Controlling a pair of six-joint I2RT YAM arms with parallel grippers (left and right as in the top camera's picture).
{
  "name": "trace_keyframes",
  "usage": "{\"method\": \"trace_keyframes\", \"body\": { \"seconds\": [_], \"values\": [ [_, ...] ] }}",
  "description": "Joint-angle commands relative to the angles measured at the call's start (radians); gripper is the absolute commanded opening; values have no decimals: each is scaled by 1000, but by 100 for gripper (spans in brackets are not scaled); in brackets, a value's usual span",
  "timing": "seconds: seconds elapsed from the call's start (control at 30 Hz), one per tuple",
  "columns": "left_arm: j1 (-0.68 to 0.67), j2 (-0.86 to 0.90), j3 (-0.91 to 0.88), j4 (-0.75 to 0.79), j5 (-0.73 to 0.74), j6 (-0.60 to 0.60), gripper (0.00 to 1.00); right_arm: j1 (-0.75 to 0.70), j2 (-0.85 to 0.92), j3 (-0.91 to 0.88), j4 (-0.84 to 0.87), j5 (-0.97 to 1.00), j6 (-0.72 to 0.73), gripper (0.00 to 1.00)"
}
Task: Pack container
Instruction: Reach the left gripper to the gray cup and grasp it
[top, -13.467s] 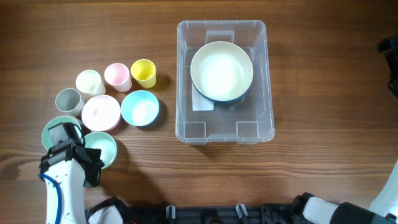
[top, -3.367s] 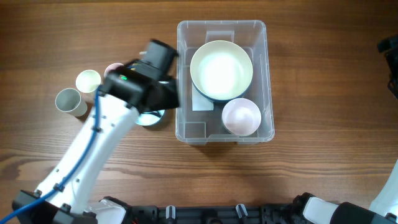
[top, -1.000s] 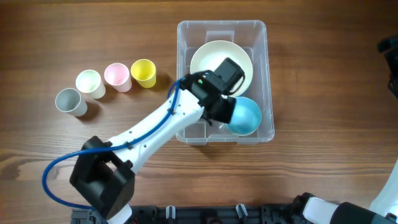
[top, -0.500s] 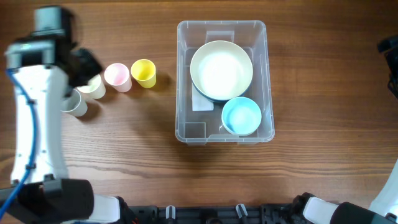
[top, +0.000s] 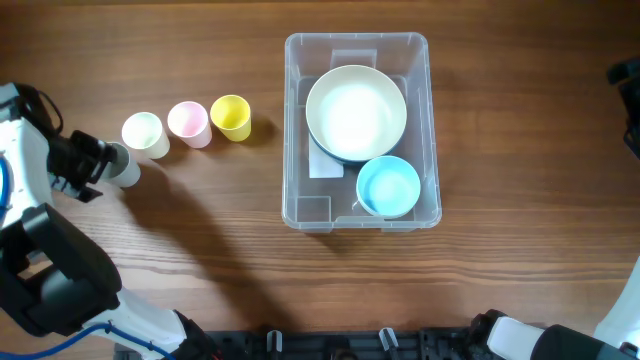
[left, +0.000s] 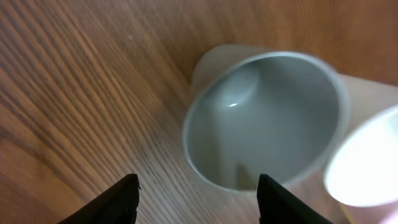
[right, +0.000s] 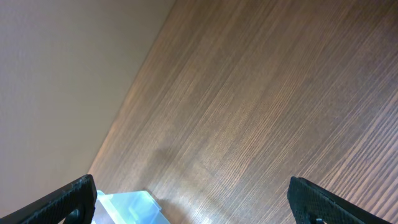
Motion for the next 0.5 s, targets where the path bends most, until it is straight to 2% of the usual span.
{"method": "trace_keyframes", "body": {
  "seconds": [0.0,0.07,0.1,0.13,0.17,0.2,0.33,0.47],
  "values": [
    [7,5,-60,48,-31,0,58,0,4,3,0,-5,6,100],
    [10,5,-79,64,-39,0,46,0,4,3,0,-5,6,100],
    [11,5,-80,63,-46,0,36,0,4,3,0,-5,7,100],
    [12,5,-80,63,-49,0,17,0,4,3,0,-5,7,100],
    [13,4,-80,63,-50,0,8,0,4,3,0,-5,7,100],
    [19,4,-80,59,-49,0,4,0,4,3,0,-5,7,100],
    [57,-27,-79,8,-60,-30,4,0,4,3,0,-5,6,100],
    [98,-149,-24,-102,-32,-20,4,0,4,3,0,-5,7,100]
  ]
}}
